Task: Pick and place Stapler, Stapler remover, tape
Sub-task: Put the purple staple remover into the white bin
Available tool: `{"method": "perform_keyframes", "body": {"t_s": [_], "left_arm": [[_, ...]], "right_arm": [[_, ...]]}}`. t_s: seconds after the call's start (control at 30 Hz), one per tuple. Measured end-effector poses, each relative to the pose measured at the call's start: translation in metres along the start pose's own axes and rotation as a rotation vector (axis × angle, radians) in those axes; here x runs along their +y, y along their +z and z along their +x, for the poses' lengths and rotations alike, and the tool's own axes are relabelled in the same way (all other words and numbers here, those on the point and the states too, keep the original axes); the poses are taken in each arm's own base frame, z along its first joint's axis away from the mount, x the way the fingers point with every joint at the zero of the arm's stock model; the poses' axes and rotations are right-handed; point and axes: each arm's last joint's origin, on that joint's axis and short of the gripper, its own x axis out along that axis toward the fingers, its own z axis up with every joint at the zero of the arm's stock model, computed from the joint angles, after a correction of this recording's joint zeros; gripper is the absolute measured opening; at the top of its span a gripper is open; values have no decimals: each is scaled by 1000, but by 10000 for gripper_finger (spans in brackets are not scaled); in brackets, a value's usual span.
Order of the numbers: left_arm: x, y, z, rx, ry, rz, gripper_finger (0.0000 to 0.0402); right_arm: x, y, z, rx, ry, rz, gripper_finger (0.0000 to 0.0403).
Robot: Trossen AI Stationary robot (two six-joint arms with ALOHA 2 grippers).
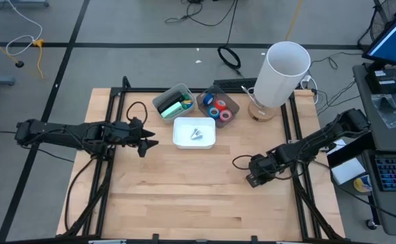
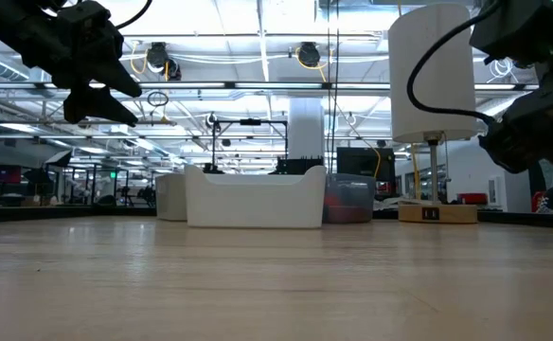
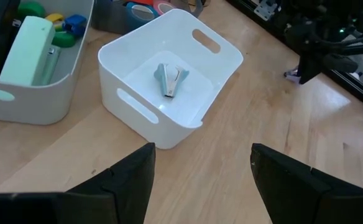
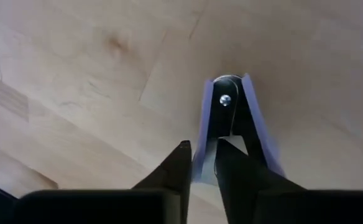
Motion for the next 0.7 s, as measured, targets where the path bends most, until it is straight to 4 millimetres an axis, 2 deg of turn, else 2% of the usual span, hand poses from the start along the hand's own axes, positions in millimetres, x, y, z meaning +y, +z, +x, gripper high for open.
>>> {"method": "perform_keyframes", "body": {"t_s": [0.13,0.37,0.53,0.7], "left_arm": [[0,0,0,0,0,-3,262],[0,0,0,0,0,-3,262],[0,0,0,0,0,-3,262],[0,0,0,0,0,-3,262]], "right_arm": [[0,0,-1,1,3,-18,31],[2,-2,-10,-23,65,-49,30],[21,-2,-24,-66,323,-105,28],[52,5,-47,-251,699,-154,28]]}}
